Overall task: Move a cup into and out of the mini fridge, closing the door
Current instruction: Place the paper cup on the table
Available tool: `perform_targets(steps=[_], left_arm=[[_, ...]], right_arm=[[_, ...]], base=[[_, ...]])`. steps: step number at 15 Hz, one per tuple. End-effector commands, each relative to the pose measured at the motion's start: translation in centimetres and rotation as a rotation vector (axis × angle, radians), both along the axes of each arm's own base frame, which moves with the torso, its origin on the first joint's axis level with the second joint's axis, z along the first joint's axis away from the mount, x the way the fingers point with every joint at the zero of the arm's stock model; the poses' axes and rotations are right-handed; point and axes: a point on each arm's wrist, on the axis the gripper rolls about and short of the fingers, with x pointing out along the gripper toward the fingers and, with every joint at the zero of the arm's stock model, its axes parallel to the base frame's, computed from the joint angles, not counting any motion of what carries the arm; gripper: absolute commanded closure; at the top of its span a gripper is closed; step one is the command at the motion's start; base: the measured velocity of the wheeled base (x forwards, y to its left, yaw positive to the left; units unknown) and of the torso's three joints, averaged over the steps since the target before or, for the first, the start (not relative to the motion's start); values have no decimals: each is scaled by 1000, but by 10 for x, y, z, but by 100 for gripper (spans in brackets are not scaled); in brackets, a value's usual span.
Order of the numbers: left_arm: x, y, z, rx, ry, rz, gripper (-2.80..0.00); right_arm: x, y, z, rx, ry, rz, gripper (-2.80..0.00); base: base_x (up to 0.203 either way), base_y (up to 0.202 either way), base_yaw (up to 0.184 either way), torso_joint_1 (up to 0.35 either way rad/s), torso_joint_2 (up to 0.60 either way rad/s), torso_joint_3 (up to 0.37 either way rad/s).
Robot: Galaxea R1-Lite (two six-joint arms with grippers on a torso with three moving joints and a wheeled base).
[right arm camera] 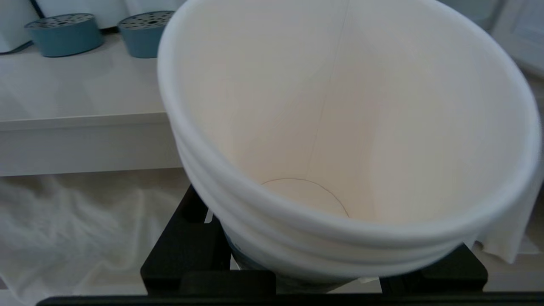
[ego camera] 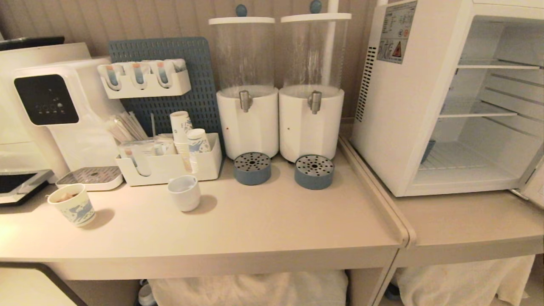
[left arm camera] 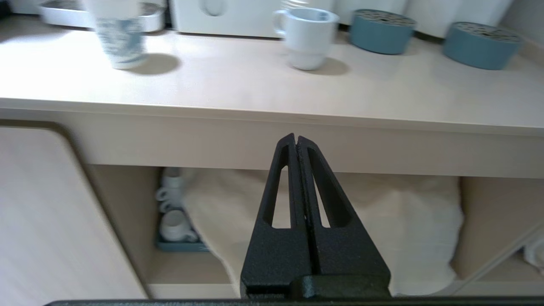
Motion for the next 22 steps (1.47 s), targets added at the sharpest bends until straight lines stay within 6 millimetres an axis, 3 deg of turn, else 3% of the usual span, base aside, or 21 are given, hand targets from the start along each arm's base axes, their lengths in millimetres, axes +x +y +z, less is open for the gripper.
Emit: perform_targets(steps=[1, 19, 21, 22], left_arm=[[3, 0, -11, -1, 37, 0, 0], [3, 0, -11, -6, 37, 0, 0], [3, 0, -11, -6, 37, 1, 0], [3, 0, -11, -6, 37, 0, 0]], right_arm=[[0, 0, 0, -1, 2, 1, 0], [0, 0, 0, -2, 8, -1, 0], [-5, 0, 14, 2, -32, 6, 0], [-12, 1, 31, 11, -68, 23, 0]], base=[[0, 194, -1, 3, 2, 3], [-15, 185, 1, 2, 2, 3], [0, 0, 0, 0, 0, 0], [0, 0, 0, 0, 0, 0]])
